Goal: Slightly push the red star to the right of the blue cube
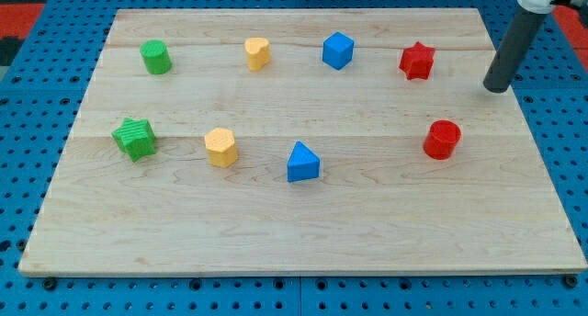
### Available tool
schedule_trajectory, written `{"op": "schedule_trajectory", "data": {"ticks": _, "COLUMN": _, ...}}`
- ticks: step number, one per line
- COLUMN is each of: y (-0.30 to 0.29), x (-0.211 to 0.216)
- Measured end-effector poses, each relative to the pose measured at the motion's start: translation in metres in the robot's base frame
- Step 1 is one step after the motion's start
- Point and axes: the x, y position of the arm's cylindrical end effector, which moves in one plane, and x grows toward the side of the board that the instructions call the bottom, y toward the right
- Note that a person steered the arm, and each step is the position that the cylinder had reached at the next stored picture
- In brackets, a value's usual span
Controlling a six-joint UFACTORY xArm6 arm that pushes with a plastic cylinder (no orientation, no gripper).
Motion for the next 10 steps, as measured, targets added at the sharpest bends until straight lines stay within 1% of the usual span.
{"op": "schedule_trajectory", "data": {"ticks": 1, "y": -0.006, "x": 0.013}}
{"op": "schedule_trajectory", "data": {"ticks": 2, "y": -0.02, "x": 0.047}}
{"op": "schedule_trajectory", "data": {"ticks": 3, "y": -0.039, "x": 0.023}}
{"op": "schedule_trajectory", "data": {"ticks": 4, "y": -0.044, "x": -0.033}}
{"op": "schedule_trajectory", "data": {"ticks": 6, "y": -0.037, "x": -0.029}}
{"op": "schedule_trajectory", "data": {"ticks": 7, "y": -0.037, "x": -0.007}}
{"op": "schedule_trajectory", "data": {"ticks": 8, "y": -0.039, "x": 0.003}}
{"op": "schedule_trajectory", "data": {"ticks": 9, "y": -0.039, "x": -0.024}}
{"op": "schedule_trajectory", "data": {"ticks": 10, "y": -0.048, "x": -0.071}}
